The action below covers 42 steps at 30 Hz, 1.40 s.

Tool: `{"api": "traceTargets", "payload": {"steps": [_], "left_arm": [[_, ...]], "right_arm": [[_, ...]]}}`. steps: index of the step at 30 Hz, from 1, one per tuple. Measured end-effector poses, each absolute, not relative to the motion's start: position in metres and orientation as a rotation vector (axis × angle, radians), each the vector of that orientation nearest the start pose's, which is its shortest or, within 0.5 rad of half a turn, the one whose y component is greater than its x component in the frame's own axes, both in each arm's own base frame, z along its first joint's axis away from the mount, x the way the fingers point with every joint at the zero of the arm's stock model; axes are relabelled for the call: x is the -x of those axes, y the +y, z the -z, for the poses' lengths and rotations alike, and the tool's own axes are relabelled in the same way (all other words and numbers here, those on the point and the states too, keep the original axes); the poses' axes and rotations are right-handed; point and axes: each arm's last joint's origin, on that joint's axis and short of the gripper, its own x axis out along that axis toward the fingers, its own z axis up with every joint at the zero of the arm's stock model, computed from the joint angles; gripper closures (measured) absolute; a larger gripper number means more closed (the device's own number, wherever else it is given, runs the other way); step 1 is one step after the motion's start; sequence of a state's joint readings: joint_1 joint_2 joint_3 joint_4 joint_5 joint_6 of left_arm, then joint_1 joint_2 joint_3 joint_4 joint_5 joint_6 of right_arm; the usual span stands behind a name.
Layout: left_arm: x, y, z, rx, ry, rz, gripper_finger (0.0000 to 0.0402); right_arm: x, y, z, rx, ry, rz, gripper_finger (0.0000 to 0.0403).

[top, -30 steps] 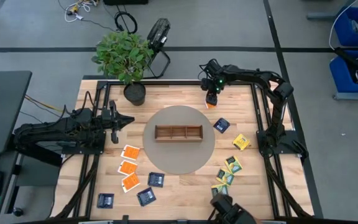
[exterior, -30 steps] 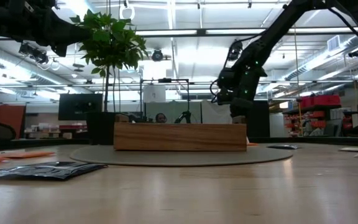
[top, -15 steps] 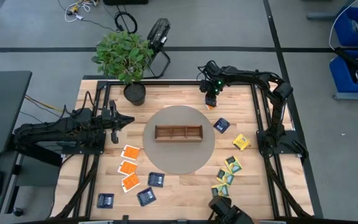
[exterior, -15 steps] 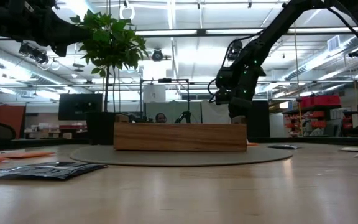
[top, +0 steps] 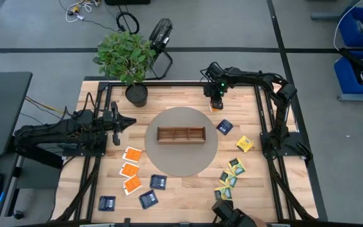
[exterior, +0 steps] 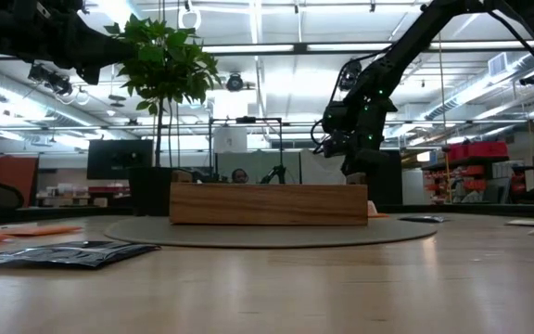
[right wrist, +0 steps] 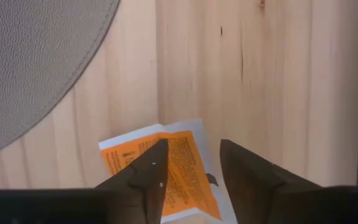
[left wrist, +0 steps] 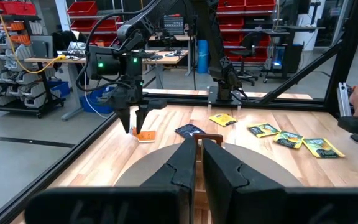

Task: Pick & Place Tea
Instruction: Put the orange tea bag into the left section of the wooden organizer

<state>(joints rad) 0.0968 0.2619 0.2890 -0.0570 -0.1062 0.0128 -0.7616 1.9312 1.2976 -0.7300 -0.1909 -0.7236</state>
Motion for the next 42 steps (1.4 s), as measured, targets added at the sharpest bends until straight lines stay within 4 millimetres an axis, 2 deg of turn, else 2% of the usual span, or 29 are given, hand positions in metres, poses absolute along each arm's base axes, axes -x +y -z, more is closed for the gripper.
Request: {"api": "traceTargets", "payload": {"steps": [4, 7, 11, 16, 21, 28, 34, 42], "left_arm": [[-0.104, 0.013, -0.236, -0.013, 0.031, -0.203, 0.0369], [-0.104, 0.013, -0.236, -0.013, 0.031, -0.203, 0.0369], [-0.104, 0.013, -0.236, -0.013, 0.031, -0.203, 0.0369], [-0.104, 0.013, -0.236, -0.013, 0.031, -0.203, 0.0369], [-0.104, 0.013, -0.236, -0.014, 0.031, -0.203, 0.0369], [-0.104, 0.013, -0.236, -0.013, 0.031, -0.203, 0.0369], [-0.104, 0.013, -0.236, -0.012, 0.031, -0.203, 0.0369], [-0.104, 0.013, -0.236, -0.012, 0.030, -0.203, 0.0369]], "right_arm": [[-0.268, -0.248, -0.160, 0.001, 1.291, 0.000, 0.0248], [-0.269, -0.248, -0.160, 0.010, 1.295, -0.012, 0.0267], [-0.269, -0.246, -0.159, 0.023, 1.302, -0.033, 0.0312], [-0.269, -0.245, -0.159, 0.057, 1.302, -0.060, 0.0389], [-0.272, -0.242, -0.159, 0.068, 1.310, -0.061, 0.0399], [-0.278, -0.236, -0.162, 0.226, 1.423, 0.014, 0.0401], [-0.288, -0.225, -0.186, 0.344, 1.352, 0.078, 0.0402], [-0.302, -0.186, -0.245, 0.472, 1.105, 0.092, 0.0402]]}}
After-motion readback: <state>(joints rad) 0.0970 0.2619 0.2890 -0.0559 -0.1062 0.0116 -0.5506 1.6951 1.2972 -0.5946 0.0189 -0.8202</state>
